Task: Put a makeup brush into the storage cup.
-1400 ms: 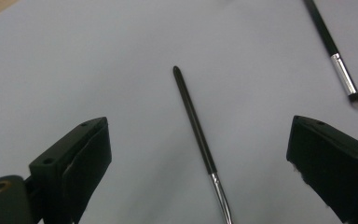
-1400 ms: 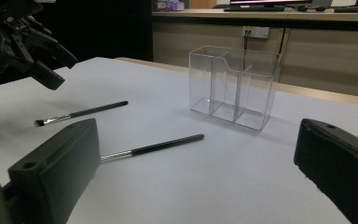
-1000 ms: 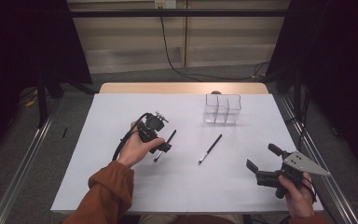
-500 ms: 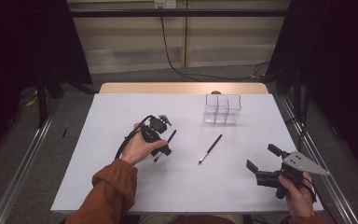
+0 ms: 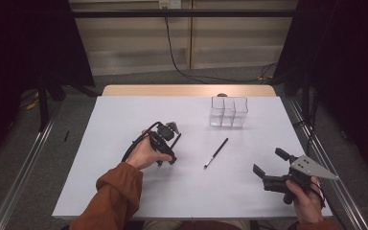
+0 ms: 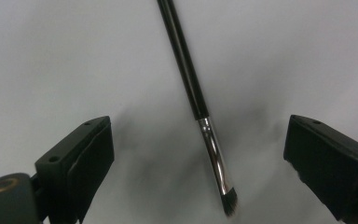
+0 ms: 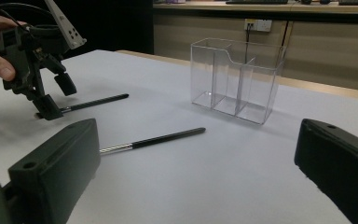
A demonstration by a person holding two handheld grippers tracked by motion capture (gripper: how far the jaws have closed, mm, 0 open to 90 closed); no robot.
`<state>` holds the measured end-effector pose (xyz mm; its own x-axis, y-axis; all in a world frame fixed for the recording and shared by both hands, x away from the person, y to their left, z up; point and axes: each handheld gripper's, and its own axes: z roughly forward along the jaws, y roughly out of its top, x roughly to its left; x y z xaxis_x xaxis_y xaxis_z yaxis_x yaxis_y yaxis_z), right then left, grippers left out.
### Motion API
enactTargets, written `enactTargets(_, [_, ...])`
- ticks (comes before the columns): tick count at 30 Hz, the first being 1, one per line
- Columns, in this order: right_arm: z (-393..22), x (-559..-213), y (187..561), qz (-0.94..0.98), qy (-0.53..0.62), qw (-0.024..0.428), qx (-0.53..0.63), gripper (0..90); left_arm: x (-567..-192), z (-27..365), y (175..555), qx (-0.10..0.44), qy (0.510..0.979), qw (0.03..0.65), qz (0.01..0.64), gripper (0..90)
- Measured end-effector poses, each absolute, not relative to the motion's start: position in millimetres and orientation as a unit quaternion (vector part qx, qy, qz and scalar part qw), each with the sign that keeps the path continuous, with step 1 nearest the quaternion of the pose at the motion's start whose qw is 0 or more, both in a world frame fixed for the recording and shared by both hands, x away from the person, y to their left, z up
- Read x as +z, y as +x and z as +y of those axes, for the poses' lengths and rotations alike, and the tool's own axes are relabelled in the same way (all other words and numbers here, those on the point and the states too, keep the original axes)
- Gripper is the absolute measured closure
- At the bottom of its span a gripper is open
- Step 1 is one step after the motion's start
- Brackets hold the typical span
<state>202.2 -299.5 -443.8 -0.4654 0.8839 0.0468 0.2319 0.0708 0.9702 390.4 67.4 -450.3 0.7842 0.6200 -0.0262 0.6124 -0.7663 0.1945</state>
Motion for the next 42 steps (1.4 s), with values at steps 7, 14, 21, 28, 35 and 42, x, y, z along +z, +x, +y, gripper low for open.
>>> enactTargets(7, [-299.7,-443.9,201.9,0.666,0.418,0.304,0.538,0.0,-454.8,69.2,393.8,0.018,0.935,0.095,0.340,18.6])
enactTargets(14, [-299.4,-443.8,201.4,0.666,0.420,0.303,0.538,0.0,-454.4,68.2,394.8,0.016,0.932,0.088,0.350,21.8])
enactTargets(21, [-299.4,-443.9,201.4,0.665,0.420,0.302,0.538,0.0,-450.2,71.0,395.8,0.016,0.931,0.092,0.354,41.2])
enactTargets(28, [-299.0,-443.9,201.4,0.665,0.421,0.302,0.538,0.0,-447.7,70.6,393.8,0.015,0.934,0.090,0.346,59.3])
enactTargets(35, [-298.5,-444.0,201.7,0.666,0.422,0.301,0.536,0.0,-447.1,70.9,394.2,0.012,0.930,0.091,0.356,71.2])
enactTargets(42, [-297.7,-444.1,202.6,0.669,0.418,0.301,0.535,0.0,-447.7,68.8,393.9,0.017,0.924,0.089,0.372,75.2])
